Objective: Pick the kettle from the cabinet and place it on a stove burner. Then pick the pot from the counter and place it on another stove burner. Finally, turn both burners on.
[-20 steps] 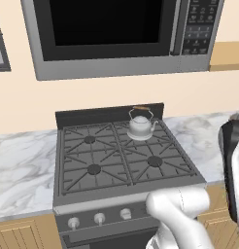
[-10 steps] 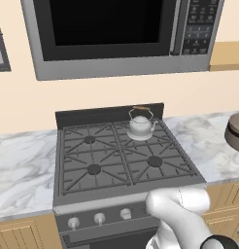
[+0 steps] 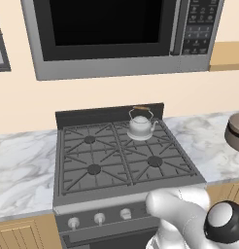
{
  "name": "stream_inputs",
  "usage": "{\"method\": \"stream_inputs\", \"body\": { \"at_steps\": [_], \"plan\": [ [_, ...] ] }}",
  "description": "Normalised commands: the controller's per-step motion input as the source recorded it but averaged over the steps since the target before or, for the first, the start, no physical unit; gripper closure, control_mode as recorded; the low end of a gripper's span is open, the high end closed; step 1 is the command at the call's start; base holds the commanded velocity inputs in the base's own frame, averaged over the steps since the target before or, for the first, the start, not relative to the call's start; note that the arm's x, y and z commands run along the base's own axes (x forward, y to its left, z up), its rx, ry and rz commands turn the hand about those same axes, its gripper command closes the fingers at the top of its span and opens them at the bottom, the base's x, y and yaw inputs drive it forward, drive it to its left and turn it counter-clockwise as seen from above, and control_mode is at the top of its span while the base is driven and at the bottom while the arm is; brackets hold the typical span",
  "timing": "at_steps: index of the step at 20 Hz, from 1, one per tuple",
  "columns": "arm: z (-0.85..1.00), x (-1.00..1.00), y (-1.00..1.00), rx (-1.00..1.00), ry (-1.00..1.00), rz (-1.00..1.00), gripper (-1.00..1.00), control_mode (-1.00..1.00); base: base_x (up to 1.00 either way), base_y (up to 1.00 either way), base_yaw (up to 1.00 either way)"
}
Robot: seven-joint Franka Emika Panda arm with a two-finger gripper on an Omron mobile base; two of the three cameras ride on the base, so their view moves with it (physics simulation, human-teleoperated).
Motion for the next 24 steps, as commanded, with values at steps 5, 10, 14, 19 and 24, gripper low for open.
{"method": "stream_inputs", "body": {
  "at_steps": [5, 10, 14, 19, 24],
  "plan": [
    [-0.05, -0.01, -0.29, 0.07, -0.09, -0.01, -1.00, -1.00, 0.00, 0.00, 0.00],
    [0.00, 0.00, -0.40, 0.07, -0.09, -0.02, -1.00, 1.00, 0.00, -0.11, 0.00],
    [0.00, 0.00, 0.00, 0.00, 0.00, 0.00, -1.00, 1.00, 0.00, -0.54, -0.01],
    [0.00, 0.00, 0.00, 0.00, 0.00, 0.00, -1.00, 1.00, 0.02, -0.43, 0.00],
    [0.00, 0.00, 0.00, 0.00, 0.00, 0.00, -1.00, 1.00, 0.05, -0.24, 0.02]
  ]
}}
